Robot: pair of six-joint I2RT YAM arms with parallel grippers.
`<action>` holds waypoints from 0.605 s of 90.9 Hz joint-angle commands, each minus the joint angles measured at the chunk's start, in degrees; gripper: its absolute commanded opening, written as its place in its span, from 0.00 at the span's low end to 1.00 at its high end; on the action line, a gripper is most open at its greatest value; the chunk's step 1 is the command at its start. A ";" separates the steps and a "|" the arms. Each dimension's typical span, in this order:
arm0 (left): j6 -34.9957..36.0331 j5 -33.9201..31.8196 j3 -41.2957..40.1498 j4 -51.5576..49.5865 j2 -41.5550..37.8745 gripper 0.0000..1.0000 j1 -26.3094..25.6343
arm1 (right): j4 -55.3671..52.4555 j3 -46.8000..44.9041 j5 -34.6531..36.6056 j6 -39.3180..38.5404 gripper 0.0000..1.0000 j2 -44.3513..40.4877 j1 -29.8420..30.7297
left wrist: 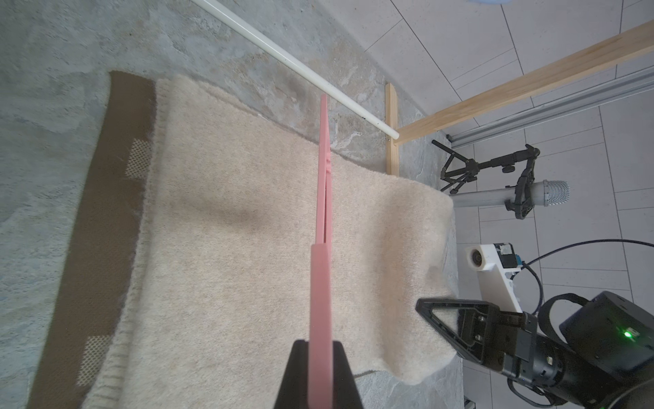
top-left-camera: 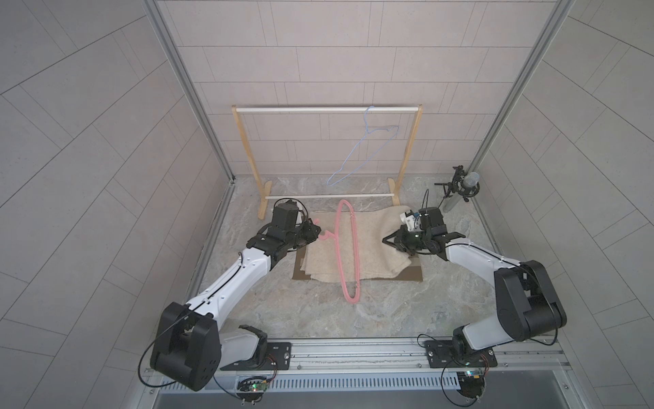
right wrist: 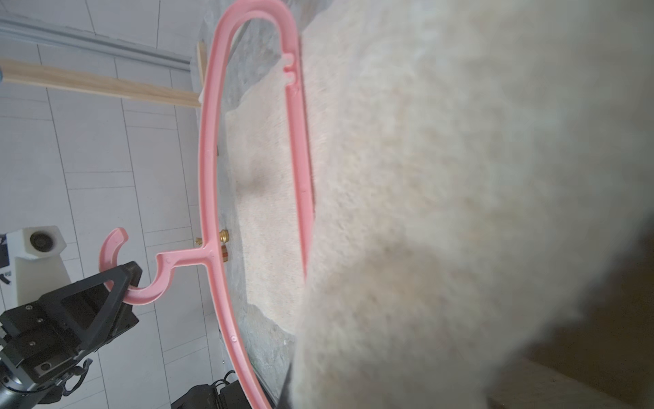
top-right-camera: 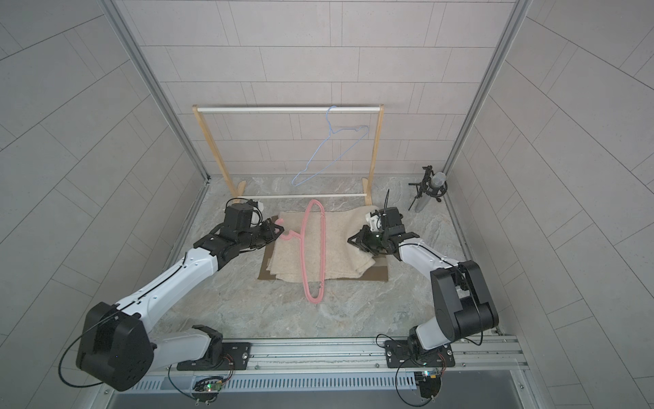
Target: Hang the scarf on the hanger
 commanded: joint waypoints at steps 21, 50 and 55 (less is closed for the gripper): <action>-1.39 2.86 -0.41 0.61 -2.23 0.00 0.32 | 14.84 8.92 6.47 15.15 0.00 11.58 16.44; -3.34 4.57 0.27 0.91 -3.92 0.00 0.36 | 15.34 9.82 8.61 16.30 0.03 19.32 21.94; -3.76 5.46 0.27 1.52 -3.94 0.00 0.32 | 14.99 10.40 7.88 15.76 0.04 20.40 22.51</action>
